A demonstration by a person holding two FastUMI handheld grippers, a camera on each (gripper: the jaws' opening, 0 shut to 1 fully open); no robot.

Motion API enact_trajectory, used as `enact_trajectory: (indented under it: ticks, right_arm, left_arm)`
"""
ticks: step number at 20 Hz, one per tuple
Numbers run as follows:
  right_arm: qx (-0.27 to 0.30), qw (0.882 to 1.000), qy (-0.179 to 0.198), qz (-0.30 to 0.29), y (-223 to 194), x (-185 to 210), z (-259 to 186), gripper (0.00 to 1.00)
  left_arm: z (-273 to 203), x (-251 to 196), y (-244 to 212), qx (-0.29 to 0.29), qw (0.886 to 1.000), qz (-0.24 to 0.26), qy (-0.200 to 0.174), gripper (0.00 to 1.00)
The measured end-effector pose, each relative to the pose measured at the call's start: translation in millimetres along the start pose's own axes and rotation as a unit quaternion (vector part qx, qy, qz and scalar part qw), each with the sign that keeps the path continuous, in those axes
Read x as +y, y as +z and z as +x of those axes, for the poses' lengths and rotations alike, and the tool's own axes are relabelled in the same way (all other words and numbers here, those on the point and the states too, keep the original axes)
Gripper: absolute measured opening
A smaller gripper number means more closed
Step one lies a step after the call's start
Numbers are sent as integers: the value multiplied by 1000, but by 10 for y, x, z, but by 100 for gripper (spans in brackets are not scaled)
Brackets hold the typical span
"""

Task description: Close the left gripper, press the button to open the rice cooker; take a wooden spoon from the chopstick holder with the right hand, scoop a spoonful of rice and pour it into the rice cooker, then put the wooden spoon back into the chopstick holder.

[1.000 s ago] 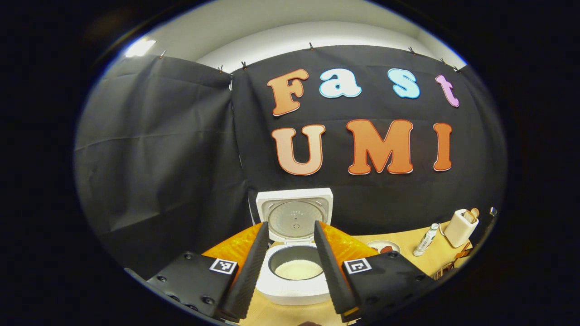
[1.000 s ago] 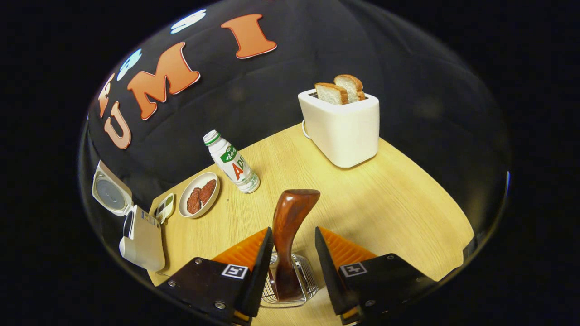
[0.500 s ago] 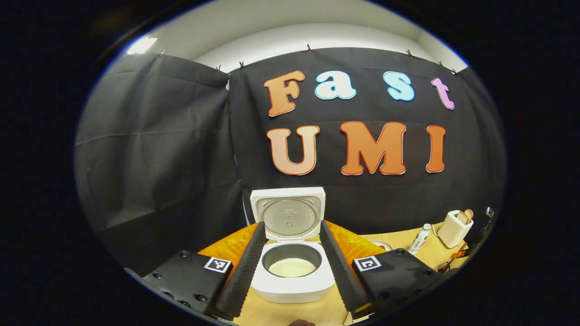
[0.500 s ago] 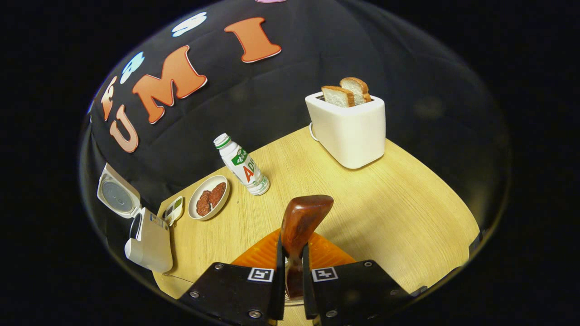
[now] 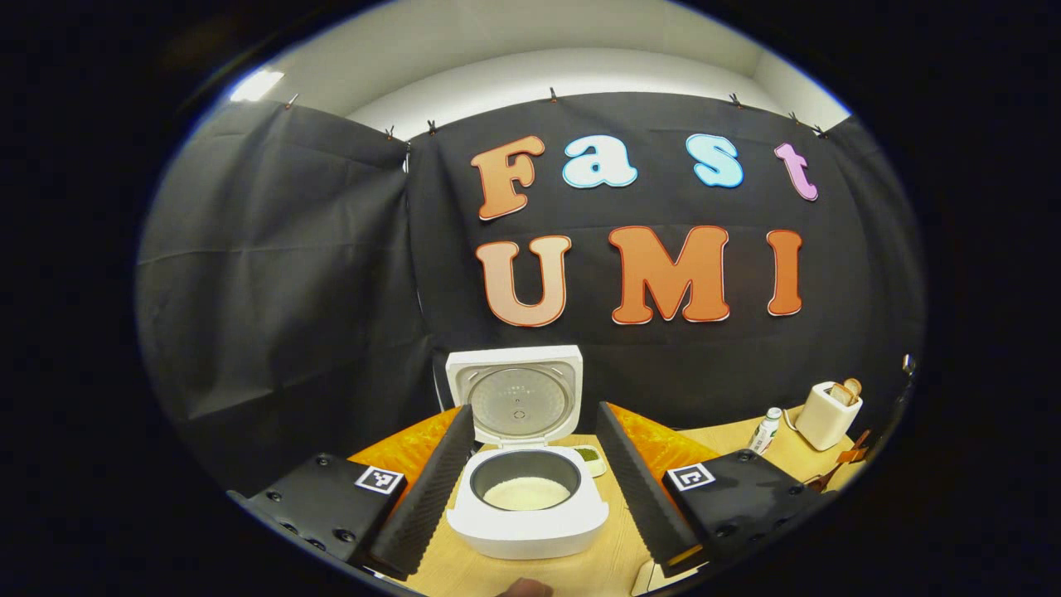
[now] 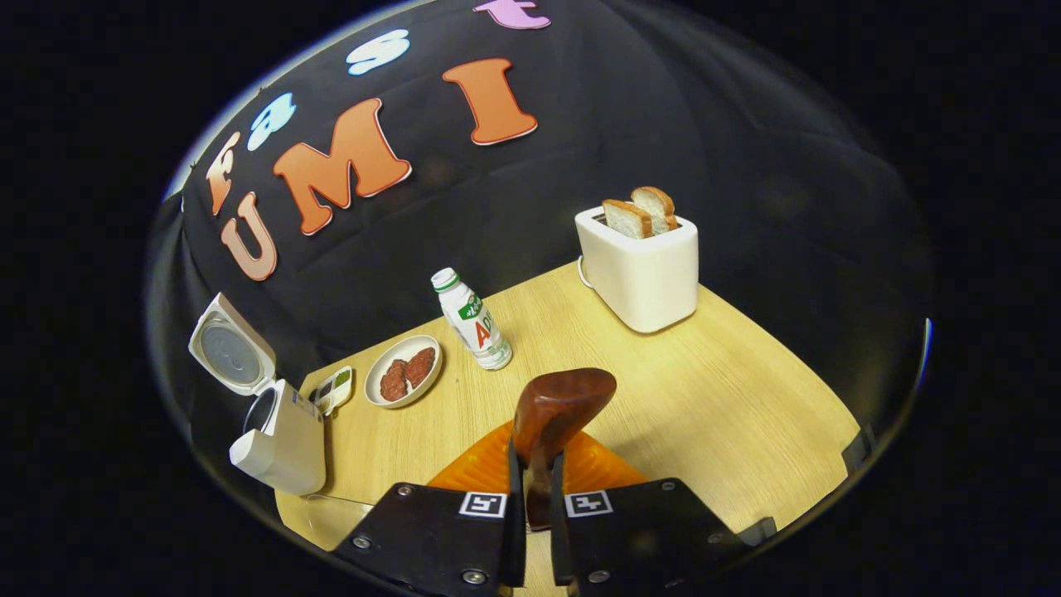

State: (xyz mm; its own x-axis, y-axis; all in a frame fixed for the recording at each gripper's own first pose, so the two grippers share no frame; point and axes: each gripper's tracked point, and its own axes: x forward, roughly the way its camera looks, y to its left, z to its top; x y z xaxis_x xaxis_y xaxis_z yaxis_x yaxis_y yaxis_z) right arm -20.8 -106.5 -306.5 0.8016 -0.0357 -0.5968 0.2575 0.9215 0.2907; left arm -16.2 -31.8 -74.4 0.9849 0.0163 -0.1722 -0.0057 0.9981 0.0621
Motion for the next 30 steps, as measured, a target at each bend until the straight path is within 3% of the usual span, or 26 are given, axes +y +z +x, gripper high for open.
enact_trajectory:
  ticks: [4,7,14,19,25,30]
  right_arm:
    - [-35,999,11,-15,256,198,-262,12]
    - [-33,998,58,-14,296,563,-477,11]
    - [13,987,152,-43,-148,1460,-705,12]
    - [24,983,154,-94,-501,1784,-673,11]
    - [37,980,99,-171,-980,1776,-362,12]
    - [6,961,67,-269,-1092,1865,-234,12]
  left_arm:
    - [-6,87,21,-15,1000,1,14,97]
    - [17,166,-45,-15,1000,-4,25,99]
    - [46,231,-207,1,999,-30,20,100]
    - [63,343,-315,9,1000,-21,15,99]
    - [101,476,-455,23,1000,-15,7,99]
    - [142,650,-528,31,999,-11,11,100]
